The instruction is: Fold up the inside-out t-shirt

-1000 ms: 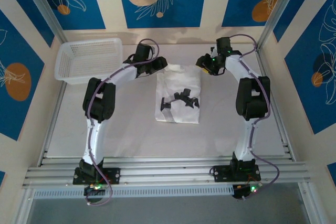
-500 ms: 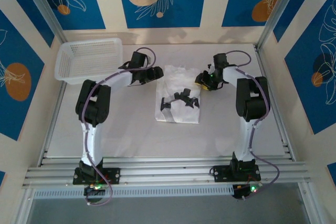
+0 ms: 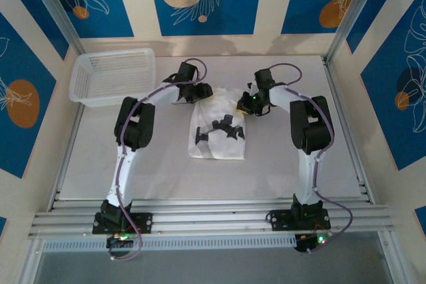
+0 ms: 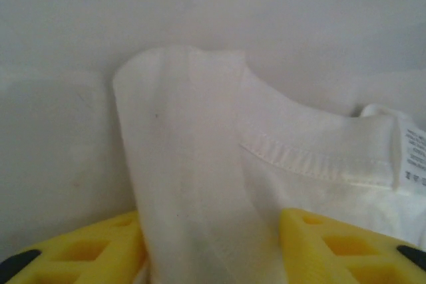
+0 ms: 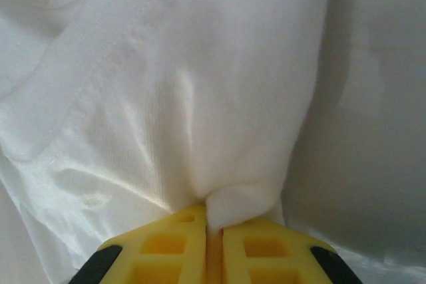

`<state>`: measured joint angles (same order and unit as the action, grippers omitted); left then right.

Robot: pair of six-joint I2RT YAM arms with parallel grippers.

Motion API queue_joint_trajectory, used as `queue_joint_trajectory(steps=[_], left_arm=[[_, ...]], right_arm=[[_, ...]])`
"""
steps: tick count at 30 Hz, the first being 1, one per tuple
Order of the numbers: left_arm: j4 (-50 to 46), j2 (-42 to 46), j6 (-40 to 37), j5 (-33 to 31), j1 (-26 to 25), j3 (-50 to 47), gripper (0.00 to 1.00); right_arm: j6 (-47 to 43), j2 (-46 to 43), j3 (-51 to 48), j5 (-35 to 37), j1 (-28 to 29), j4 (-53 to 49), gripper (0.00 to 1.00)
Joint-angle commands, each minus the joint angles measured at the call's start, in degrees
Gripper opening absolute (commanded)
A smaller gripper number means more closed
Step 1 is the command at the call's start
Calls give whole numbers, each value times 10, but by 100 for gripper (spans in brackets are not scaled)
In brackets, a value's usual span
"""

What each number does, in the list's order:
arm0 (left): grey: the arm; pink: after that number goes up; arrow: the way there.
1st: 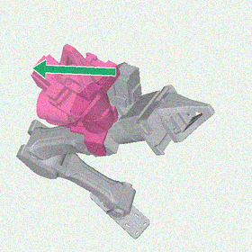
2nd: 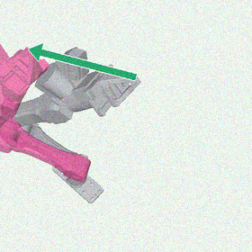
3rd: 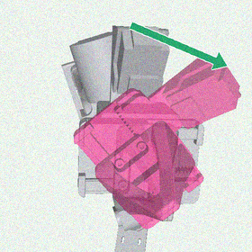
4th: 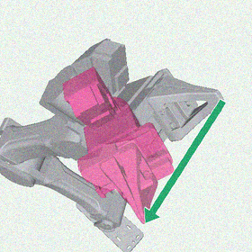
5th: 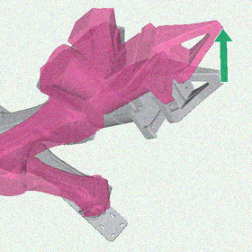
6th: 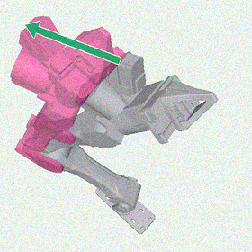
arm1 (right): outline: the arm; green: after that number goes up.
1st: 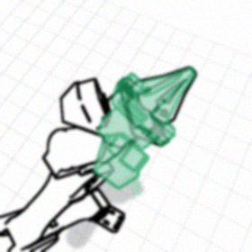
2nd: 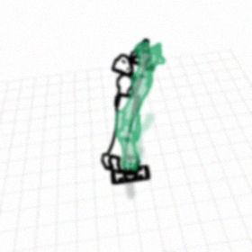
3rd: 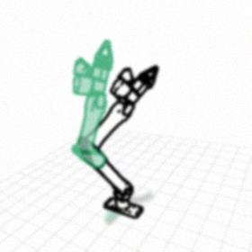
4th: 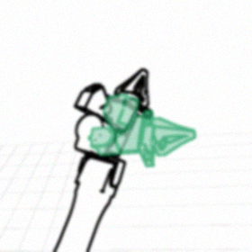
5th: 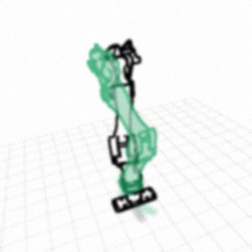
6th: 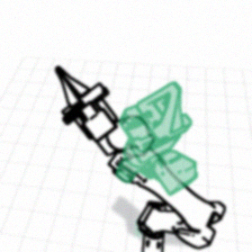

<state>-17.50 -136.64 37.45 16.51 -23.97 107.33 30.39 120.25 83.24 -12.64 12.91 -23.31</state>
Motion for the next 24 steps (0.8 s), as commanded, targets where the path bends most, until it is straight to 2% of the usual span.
queue_joint_trajectory(steps=[1,3,5,7,12,16,21,24], left_arm=[[-38,-22,-4,15,-14,17,36],[-48,-23,-8,12,-17,18,24],[-58,-18,-13,7,-15,15,10],[-63,-9,-22,6,-13,8,0],[-23,23,-41,49,-9,-37,0],[-22,23,-50,66,-10,-41,0],[-13,20,-50,77,-10,-43,0],[-4,19,-49,89,-10,-45,0]], right_arm=[[4,-8,1,-14,9,-10,15],[9,-10,0,-14,9,-12,18],[11,-21,-1,-16,6,-18,25],[9,-45,-9,-15,1,-23,32],[41,-108,-57,-14,-39,13,51],[50,-77,-47,-25,-54,25,55],[44,-15,-1,12,-44,-13,57],[49,3,3,-7,-36,-6,57]])
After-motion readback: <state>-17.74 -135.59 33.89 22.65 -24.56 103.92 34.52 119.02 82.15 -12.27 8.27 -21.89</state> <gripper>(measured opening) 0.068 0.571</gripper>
